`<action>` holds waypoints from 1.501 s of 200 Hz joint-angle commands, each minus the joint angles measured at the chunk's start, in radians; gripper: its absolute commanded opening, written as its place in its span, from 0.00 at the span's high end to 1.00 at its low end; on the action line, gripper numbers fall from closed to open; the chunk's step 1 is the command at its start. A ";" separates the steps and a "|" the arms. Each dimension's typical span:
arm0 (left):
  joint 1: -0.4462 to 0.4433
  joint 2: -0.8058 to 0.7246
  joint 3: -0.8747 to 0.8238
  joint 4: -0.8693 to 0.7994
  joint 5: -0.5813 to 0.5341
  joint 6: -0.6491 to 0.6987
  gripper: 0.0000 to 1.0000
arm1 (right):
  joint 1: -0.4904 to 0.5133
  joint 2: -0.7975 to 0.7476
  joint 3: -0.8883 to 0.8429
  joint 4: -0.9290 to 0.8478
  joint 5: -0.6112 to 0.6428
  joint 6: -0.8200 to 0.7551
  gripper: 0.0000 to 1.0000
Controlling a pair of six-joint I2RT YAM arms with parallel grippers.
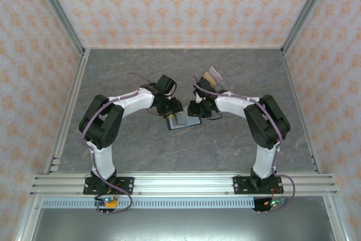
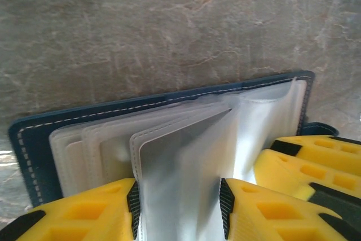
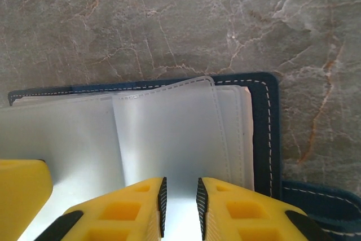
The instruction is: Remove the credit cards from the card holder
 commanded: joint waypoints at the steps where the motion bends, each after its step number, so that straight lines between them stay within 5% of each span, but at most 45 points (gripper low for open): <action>1: -0.011 0.011 0.010 0.049 0.051 -0.006 0.57 | 0.003 0.042 -0.003 -0.043 0.023 -0.004 0.75; 126: -0.016 -0.018 0.018 0.093 0.107 -0.022 0.62 | 0.000 -0.111 -0.110 0.090 0.062 0.022 0.76; 162: -0.016 -0.046 0.052 -0.065 -0.052 0.026 0.45 | -0.006 -0.136 -0.132 0.116 0.057 0.025 0.76; 200: -0.015 -0.051 0.044 -0.124 -0.138 0.024 0.38 | -0.007 -0.086 -0.102 0.084 0.032 0.025 0.76; 246: -0.016 -0.030 0.026 -0.051 -0.074 -0.002 0.50 | -0.008 -0.055 -0.082 0.060 0.031 0.028 0.76; 300: -0.015 0.002 0.039 -0.065 -0.078 -0.002 0.49 | -0.007 -0.044 -0.073 0.041 0.045 0.020 0.76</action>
